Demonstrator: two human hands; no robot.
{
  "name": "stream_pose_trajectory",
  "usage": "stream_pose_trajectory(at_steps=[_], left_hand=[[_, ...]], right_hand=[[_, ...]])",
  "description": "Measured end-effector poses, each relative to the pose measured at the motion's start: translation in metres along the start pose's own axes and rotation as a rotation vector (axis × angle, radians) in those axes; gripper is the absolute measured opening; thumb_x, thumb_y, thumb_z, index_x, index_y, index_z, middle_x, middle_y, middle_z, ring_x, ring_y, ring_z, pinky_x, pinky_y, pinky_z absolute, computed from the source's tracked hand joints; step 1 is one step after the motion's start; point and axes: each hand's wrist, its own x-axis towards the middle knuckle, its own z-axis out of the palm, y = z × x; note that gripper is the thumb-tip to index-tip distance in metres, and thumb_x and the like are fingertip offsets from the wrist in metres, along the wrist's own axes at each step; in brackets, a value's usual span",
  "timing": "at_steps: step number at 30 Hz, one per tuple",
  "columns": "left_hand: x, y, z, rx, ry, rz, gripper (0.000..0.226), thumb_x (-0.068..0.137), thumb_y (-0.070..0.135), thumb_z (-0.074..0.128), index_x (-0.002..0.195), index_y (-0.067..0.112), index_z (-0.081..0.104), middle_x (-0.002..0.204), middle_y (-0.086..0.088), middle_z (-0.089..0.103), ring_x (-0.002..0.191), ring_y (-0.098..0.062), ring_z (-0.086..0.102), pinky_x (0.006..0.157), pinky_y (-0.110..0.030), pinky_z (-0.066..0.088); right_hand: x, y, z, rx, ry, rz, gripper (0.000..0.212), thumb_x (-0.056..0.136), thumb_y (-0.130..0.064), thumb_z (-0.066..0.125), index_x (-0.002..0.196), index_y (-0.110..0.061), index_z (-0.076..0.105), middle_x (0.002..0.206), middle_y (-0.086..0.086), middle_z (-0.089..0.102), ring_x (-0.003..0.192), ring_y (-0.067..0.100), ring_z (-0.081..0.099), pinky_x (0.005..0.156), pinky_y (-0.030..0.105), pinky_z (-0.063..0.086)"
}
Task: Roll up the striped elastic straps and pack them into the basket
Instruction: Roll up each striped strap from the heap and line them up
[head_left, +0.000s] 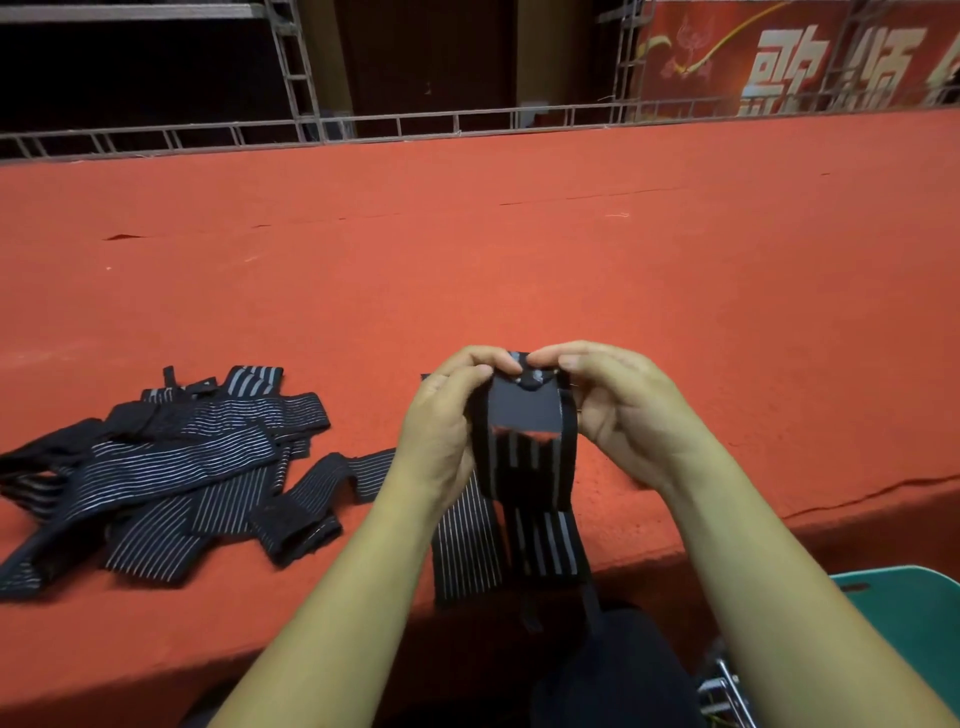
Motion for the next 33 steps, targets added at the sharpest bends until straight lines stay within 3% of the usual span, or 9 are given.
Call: stream_pose_trajectory(at_steps=[3, 7, 11, 16, 20, 24, 27, 29, 33], left_hand=[[0.001, -0.007, -0.003, 0.073, -0.046, 0.038, 0.017, 0.083, 0.013, 0.062, 0.093, 0.026, 0.066, 0.102, -0.008, 0.066, 0.098, -0.024, 0.061, 0.088, -0.041, 0.049], [-0.003, -0.012, -0.005, -0.066, -0.056, -0.068, 0.041, 0.083, 0.009, 0.063, 0.122, 0.014, 0.049, 0.105, -0.007, 0.073, 0.101, -0.021, 0.068, 0.088, -0.034, 0.056], [-0.007, -0.015, -0.003, 0.202, -0.125, -0.135, 0.025, 0.099, 0.019, 0.059, 0.123, 0.013, 0.062, 0.113, -0.007, 0.074, 0.105, -0.022, 0.07, 0.088, -0.037, 0.055], [-0.003, -0.01, 0.006, 0.117, -0.054, -0.094, 0.021, 0.098, 0.023, 0.062, 0.114, 0.012, 0.068, 0.109, -0.012, 0.074, 0.104, -0.027, 0.071, 0.09, -0.04, 0.054], [-0.004, -0.01, 0.01, 0.061, 0.044, -0.077, 0.058, 0.078, 0.054, 0.077, 0.114, 0.009, 0.069, 0.116, -0.021, 0.071, 0.114, -0.039, 0.066, 0.103, -0.055, 0.049], [-0.004, -0.01, 0.005, 0.052, 0.041, -0.038, 0.043, 0.091, 0.032, 0.064, 0.122, 0.004, 0.061, 0.119, -0.021, 0.069, 0.115, -0.039, 0.065, 0.104, -0.057, 0.047], [-0.004, -0.008, 0.003, 0.06, -0.026, 0.017, 0.035, 0.095, 0.019, 0.058, 0.128, 0.007, 0.057, 0.121, -0.015, 0.068, 0.119, -0.035, 0.063, 0.105, -0.048, 0.049], [-0.003, -0.007, 0.0, 0.181, -0.022, 0.082, 0.032, 0.096, 0.017, 0.056, 0.127, 0.012, 0.057, 0.12, -0.01, 0.069, 0.119, -0.031, 0.063, 0.103, -0.046, 0.049], [-0.003, -0.007, -0.001, 0.349, -0.063, 0.123, 0.021, 0.102, 0.014, 0.054, 0.121, 0.021, 0.058, 0.107, 0.006, 0.072, 0.104, -0.012, 0.069, 0.088, -0.029, 0.055]], right_hand=[[0.003, -0.001, -0.003, -0.185, -0.008, -0.026, 0.012, 0.082, -0.01, 0.076, 0.088, -0.02, 0.075, 0.09, 0.006, 0.071, 0.087, 0.018, 0.066, 0.076, 0.031, 0.056], [0.006, -0.014, -0.007, -0.265, -0.019, -0.146, 0.033, 0.084, 0.004, 0.072, 0.106, -0.02, 0.066, 0.1, 0.002, 0.066, 0.09, 0.017, 0.062, 0.081, 0.032, 0.053], [0.008, -0.027, -0.006, -0.542, 0.045, -0.288, 0.047, 0.085, 0.009, 0.068, 0.123, -0.018, 0.065, 0.104, -0.004, 0.068, 0.095, 0.01, 0.064, 0.091, 0.03, 0.054], [0.004, -0.016, 0.001, -0.764, 0.121, -0.49, 0.037, 0.082, 0.012, 0.064, 0.107, -0.015, 0.067, 0.104, -0.005, 0.067, 0.1, 0.011, 0.063, 0.092, 0.029, 0.049], [-0.003, -0.002, 0.007, -0.798, 0.088, -0.529, 0.044, 0.075, 0.018, 0.056, 0.097, -0.019, 0.065, 0.106, 0.001, 0.063, 0.107, 0.014, 0.06, 0.096, 0.023, 0.043], [-0.007, 0.003, 0.009, -0.67, 0.078, -0.31, 0.025, 0.091, -0.017, 0.06, 0.114, -0.026, 0.062, 0.115, -0.005, 0.063, 0.112, 0.005, 0.06, 0.098, 0.024, 0.045], [-0.007, 0.006, 0.004, -0.653, 0.1, -0.207, 0.04, 0.098, -0.038, 0.058, 0.136, -0.034, 0.048, 0.114, -0.011, 0.064, 0.108, 0.003, 0.063, 0.097, 0.031, 0.051], [-0.007, 0.007, 0.002, -0.681, 0.093, -0.229, 0.05, 0.094, -0.041, 0.06, 0.14, -0.037, 0.043, 0.113, -0.009, 0.067, 0.108, 0.009, 0.065, 0.097, 0.039, 0.053], [-0.007, 0.005, -0.001, -0.652, 0.1, -0.318, 0.047, 0.09, -0.022, 0.066, 0.133, -0.034, 0.051, 0.11, -0.006, 0.068, 0.106, 0.014, 0.066, 0.096, 0.045, 0.053]])
